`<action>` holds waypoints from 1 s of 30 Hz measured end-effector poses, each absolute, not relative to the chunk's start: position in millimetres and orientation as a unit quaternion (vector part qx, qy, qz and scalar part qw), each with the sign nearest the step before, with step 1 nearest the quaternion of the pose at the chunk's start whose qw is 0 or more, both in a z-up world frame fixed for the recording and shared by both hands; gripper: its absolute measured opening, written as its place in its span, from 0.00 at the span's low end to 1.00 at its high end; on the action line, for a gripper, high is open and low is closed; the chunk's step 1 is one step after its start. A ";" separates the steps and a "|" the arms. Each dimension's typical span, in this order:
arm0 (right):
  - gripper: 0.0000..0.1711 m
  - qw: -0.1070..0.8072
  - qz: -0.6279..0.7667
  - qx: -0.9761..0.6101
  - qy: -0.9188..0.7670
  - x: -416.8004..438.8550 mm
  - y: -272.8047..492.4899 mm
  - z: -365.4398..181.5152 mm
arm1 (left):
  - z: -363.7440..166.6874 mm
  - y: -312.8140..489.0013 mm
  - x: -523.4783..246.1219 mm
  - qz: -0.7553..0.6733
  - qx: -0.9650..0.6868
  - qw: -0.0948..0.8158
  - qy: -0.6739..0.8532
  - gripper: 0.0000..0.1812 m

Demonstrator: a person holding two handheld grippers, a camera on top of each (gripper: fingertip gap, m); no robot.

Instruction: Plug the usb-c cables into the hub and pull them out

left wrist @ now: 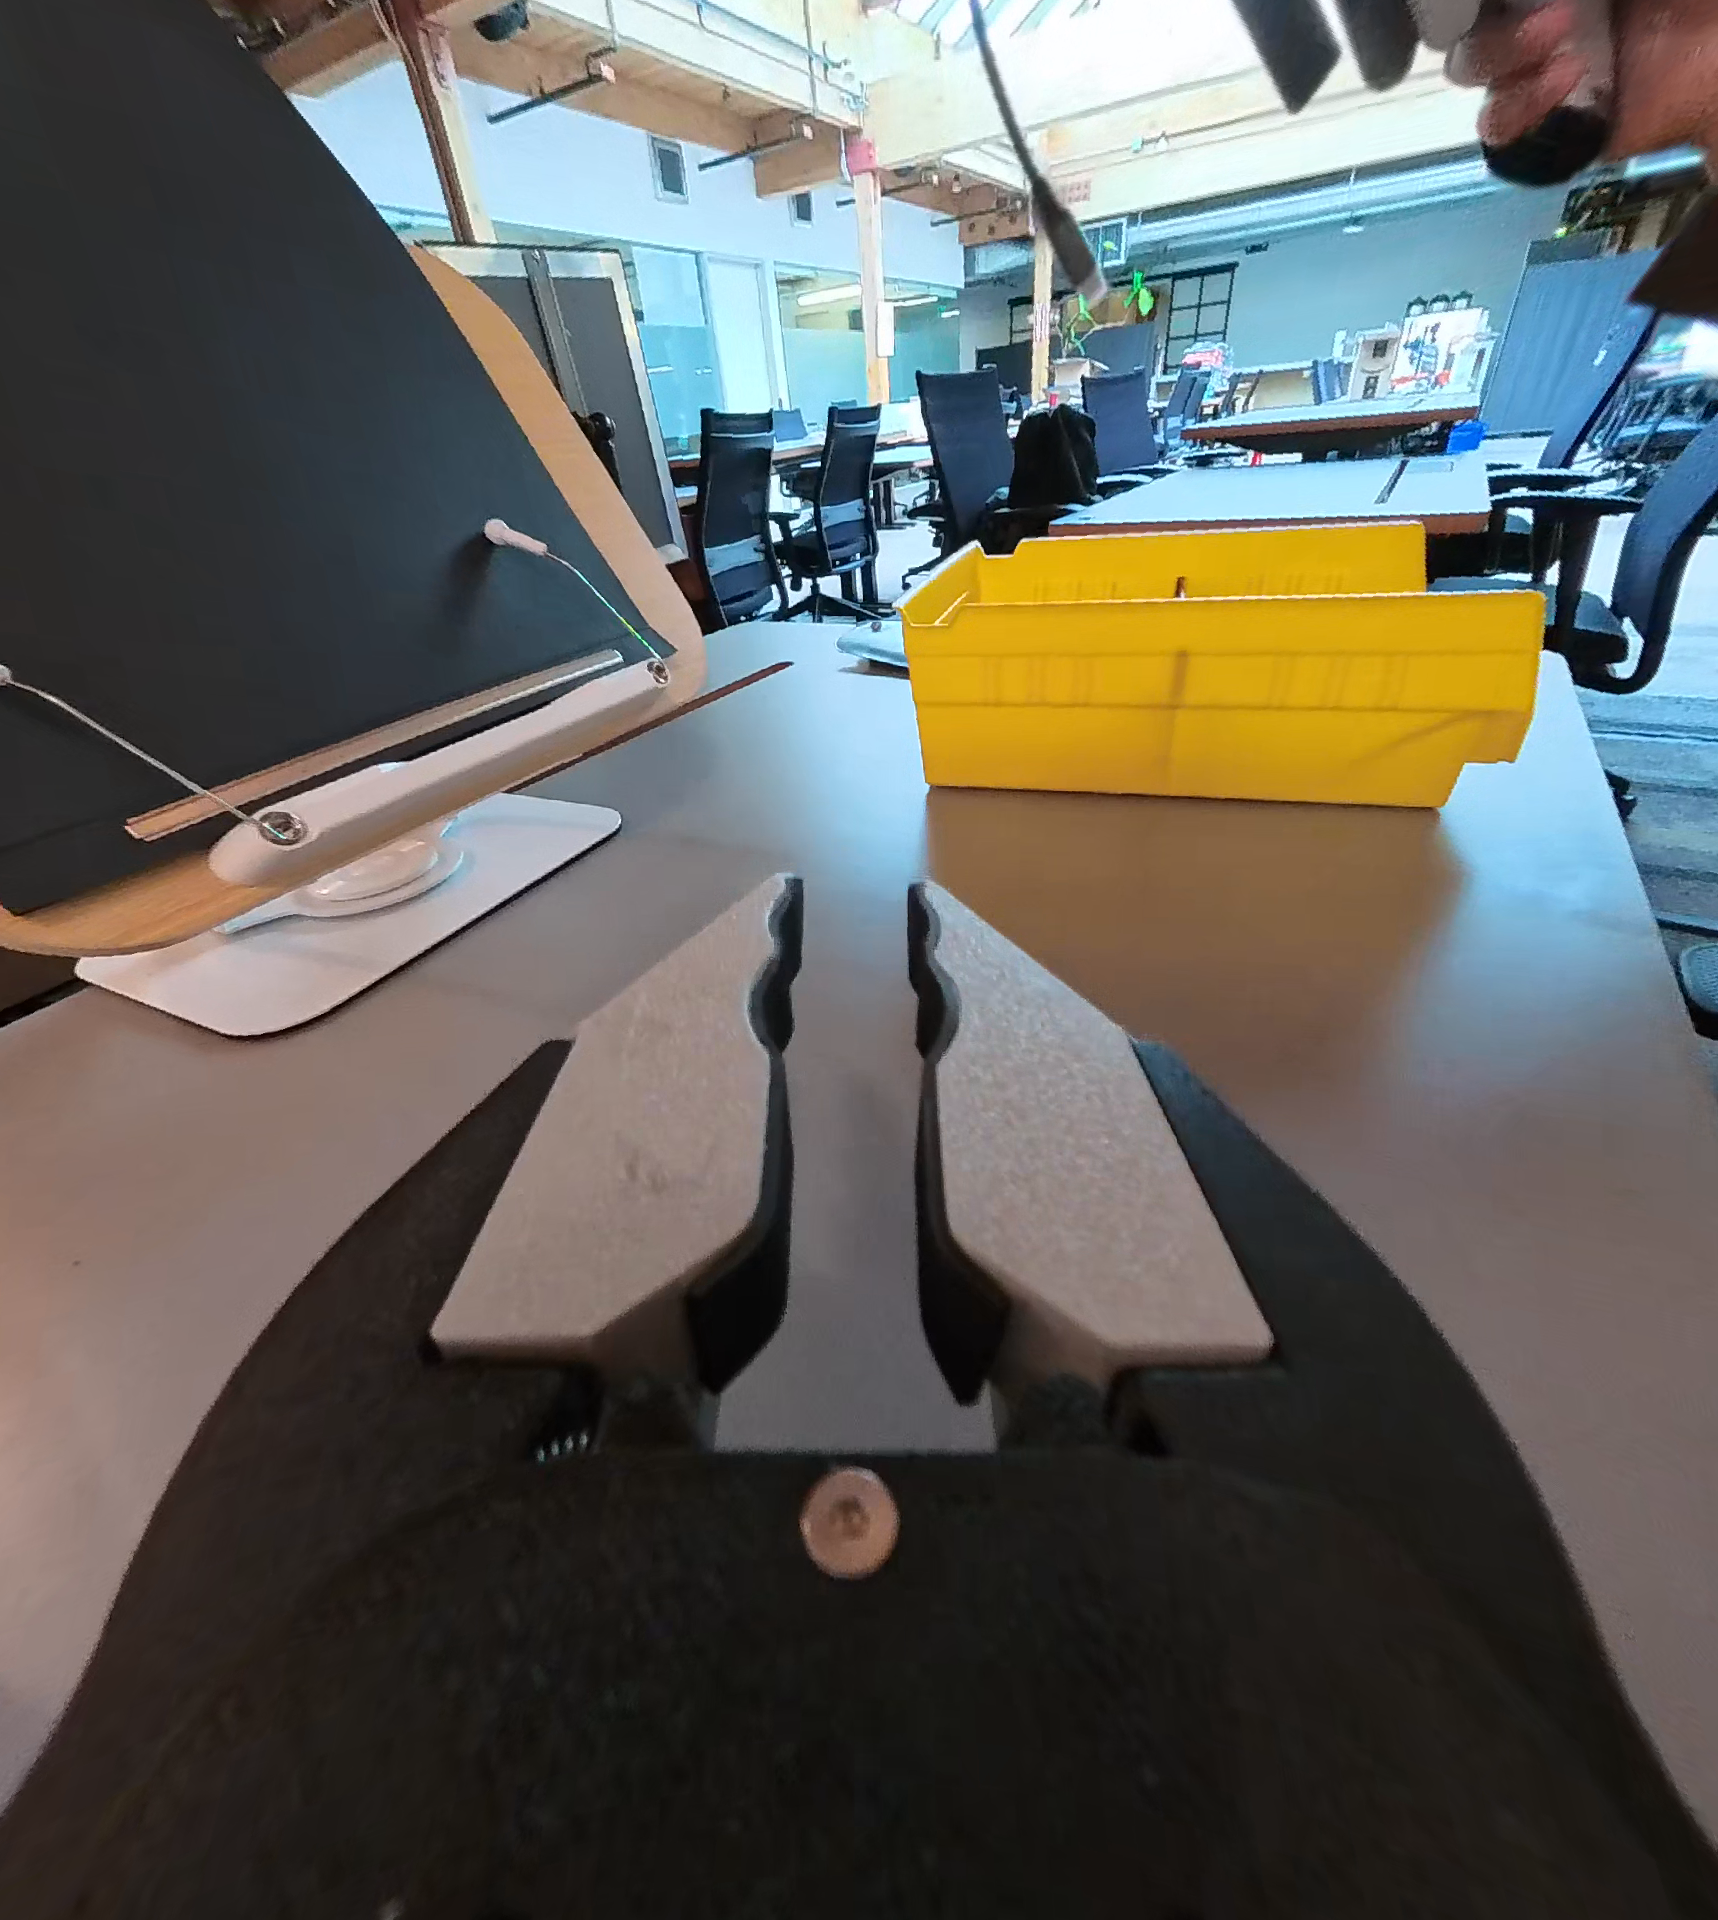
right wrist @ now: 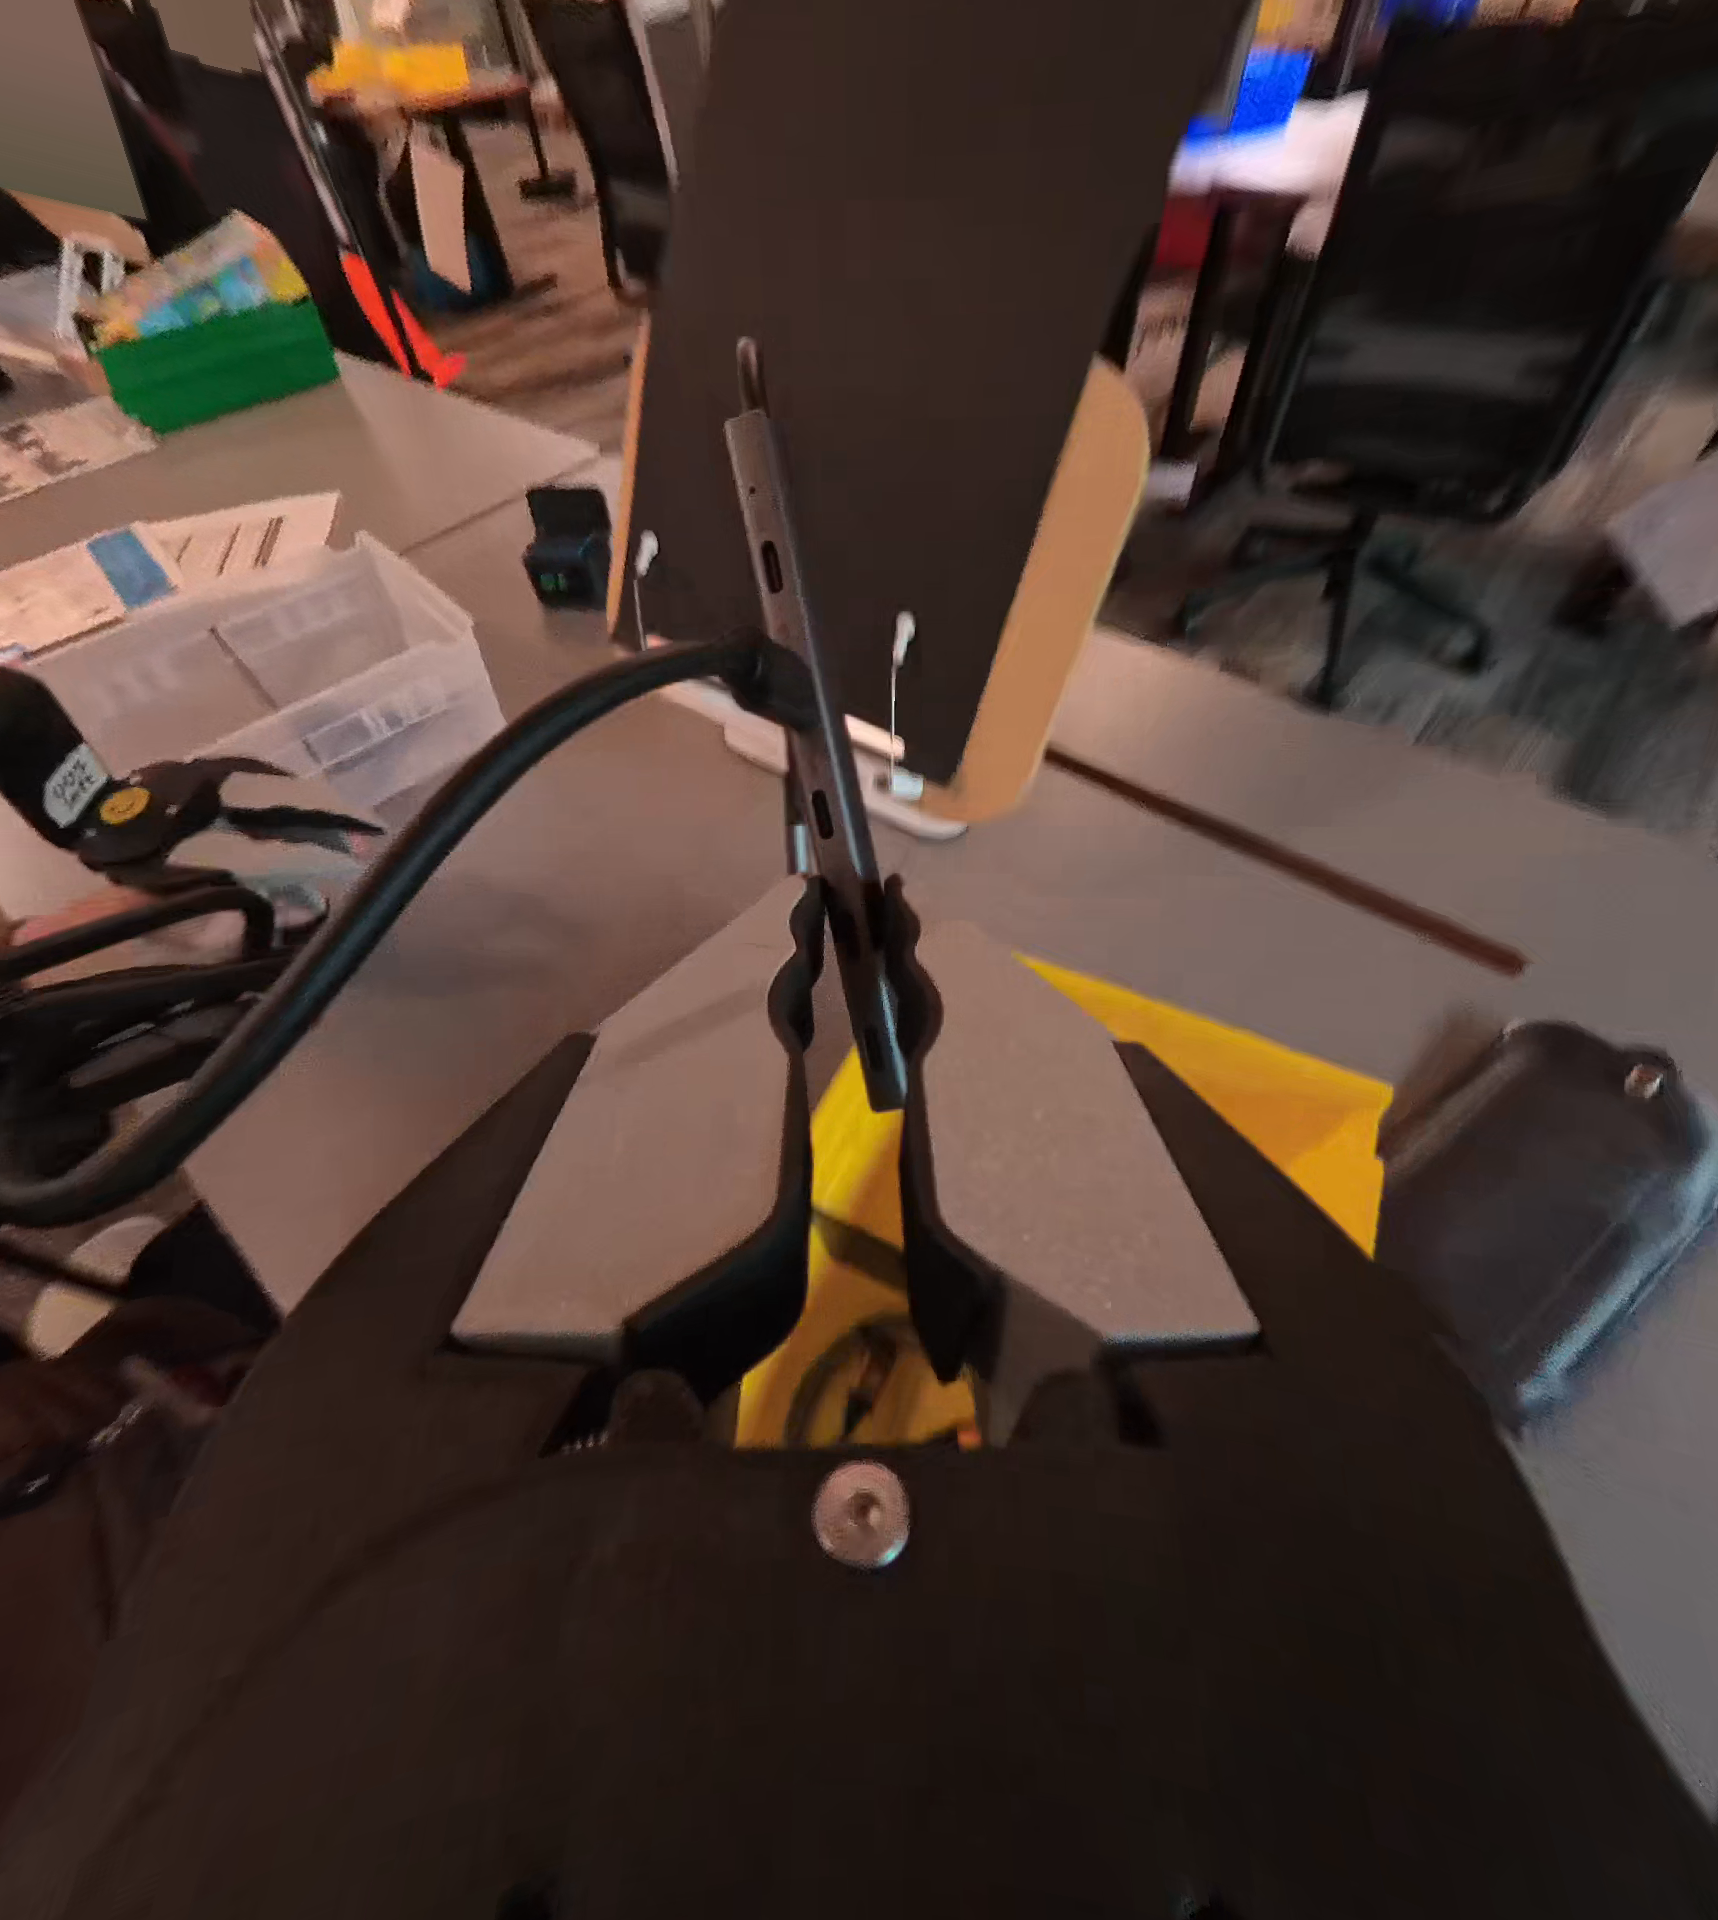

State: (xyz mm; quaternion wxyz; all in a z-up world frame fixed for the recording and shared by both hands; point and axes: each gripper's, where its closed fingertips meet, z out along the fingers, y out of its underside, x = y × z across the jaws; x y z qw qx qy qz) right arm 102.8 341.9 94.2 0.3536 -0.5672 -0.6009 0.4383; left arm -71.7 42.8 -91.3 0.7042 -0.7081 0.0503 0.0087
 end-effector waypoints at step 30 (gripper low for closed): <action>0.06 0.149 -0.231 -0.582 -0.765 69.1 478.0 -128.5 | -102.0 46.3 -73.7 0.020 -0.727 0.684 0.052 0.08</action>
